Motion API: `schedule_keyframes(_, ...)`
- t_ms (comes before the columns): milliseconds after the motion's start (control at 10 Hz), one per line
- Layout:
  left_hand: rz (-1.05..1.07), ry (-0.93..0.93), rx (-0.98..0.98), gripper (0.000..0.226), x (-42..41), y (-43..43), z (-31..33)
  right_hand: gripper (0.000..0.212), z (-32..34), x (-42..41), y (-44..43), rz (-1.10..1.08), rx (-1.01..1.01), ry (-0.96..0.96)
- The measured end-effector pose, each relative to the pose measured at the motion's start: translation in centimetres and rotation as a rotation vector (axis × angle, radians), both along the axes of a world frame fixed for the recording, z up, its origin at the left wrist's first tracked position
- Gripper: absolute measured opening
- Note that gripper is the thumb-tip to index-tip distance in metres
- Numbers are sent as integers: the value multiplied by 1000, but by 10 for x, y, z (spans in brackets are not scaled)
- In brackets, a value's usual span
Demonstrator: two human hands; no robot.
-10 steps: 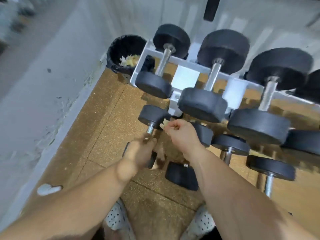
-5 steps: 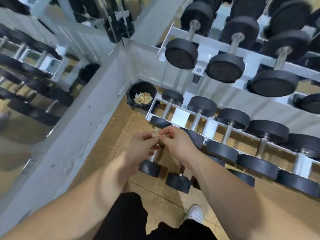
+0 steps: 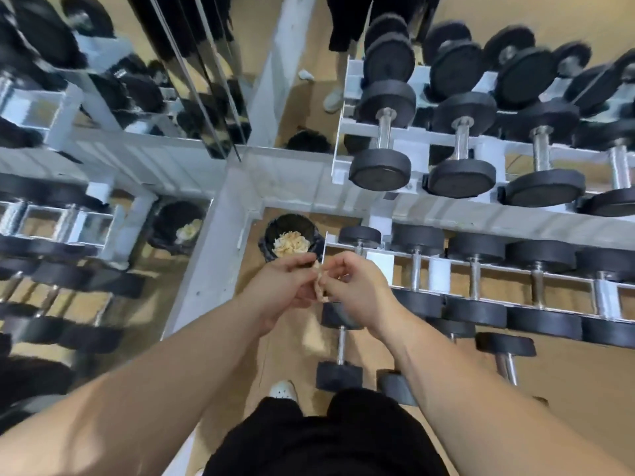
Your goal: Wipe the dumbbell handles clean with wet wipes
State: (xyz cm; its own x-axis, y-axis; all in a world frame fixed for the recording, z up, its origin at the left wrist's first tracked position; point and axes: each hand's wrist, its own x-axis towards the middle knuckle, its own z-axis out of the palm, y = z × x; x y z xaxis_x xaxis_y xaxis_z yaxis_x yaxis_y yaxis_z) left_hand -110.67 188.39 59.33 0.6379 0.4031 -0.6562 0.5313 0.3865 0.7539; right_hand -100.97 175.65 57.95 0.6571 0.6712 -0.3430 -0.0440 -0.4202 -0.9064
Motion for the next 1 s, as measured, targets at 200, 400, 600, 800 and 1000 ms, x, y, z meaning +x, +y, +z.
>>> schedule_keyframes(200,-23,-14,-20,16,21,28,-2,6,-3,27,32,25,7,-49)
schedule_keyframes(400,99,88,73,9,51,93,-42,8,-34,59,95,-12,-111,-70)
schedule_keyframes(600,-62,234,239,11,115,214,-113,2,-70,111,158,-219,-254,-3)
schedule_keyframes(800,-218,314,200,15,174,292,-141,3,-83,132,211,-340,-330,5)
schedule_keyframes(1000,-335,423,86,14,202,315,-127,4,-72,138,243,-319,-324,-49)
